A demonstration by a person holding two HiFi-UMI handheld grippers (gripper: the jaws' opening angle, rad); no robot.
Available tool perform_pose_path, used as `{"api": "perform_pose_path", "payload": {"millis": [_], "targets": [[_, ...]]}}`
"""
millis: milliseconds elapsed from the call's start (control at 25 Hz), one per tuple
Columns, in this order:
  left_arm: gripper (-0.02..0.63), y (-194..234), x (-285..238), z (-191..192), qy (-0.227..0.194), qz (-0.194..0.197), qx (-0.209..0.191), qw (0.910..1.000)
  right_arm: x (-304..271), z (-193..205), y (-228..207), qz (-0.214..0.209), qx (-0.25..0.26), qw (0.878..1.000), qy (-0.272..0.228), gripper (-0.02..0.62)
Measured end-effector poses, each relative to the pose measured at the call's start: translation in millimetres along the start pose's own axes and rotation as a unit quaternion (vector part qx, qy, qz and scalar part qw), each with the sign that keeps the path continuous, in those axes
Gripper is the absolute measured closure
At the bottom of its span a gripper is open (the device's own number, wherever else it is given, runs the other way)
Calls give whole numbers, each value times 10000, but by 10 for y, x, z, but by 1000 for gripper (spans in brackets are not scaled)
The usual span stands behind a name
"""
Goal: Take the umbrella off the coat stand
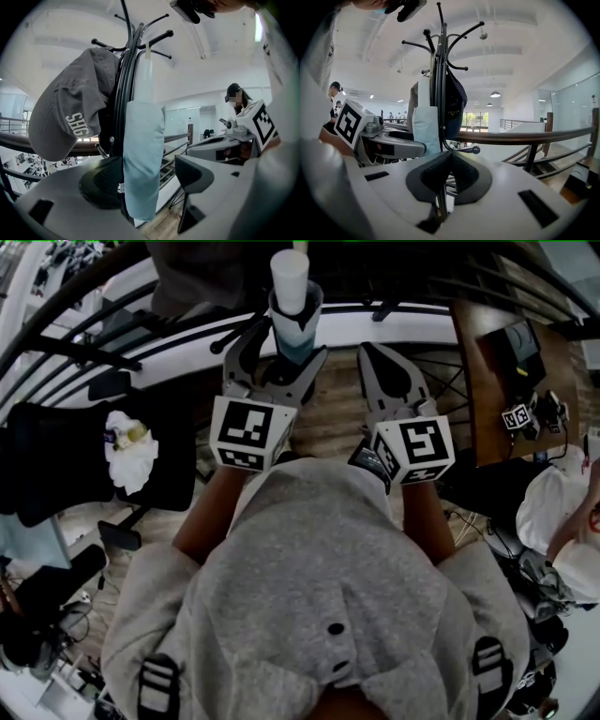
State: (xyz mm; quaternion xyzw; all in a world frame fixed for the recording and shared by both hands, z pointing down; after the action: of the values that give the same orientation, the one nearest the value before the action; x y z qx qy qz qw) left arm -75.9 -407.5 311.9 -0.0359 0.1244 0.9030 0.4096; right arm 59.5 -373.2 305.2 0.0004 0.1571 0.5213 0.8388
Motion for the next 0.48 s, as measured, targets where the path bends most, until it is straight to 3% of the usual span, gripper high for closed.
{"api": "perform_pose_path", "payload": {"millis": [480], "targets": [[262, 26, -381, 107, 172, 29, -339, 9993, -12, 36, -132, 207, 56, 9997, 118, 586]]}}
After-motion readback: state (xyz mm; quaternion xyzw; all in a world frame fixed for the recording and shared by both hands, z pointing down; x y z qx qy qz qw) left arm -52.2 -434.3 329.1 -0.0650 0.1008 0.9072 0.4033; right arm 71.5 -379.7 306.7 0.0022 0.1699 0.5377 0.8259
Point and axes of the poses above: the fingertips, and each gripper's own axes: x backward along the fingers, y to its left, z out of its underside, the point moved 5 cm from there along x, backward along the fingers, and after that the axes turned 8 degrees about x, right-handed, at the moved point
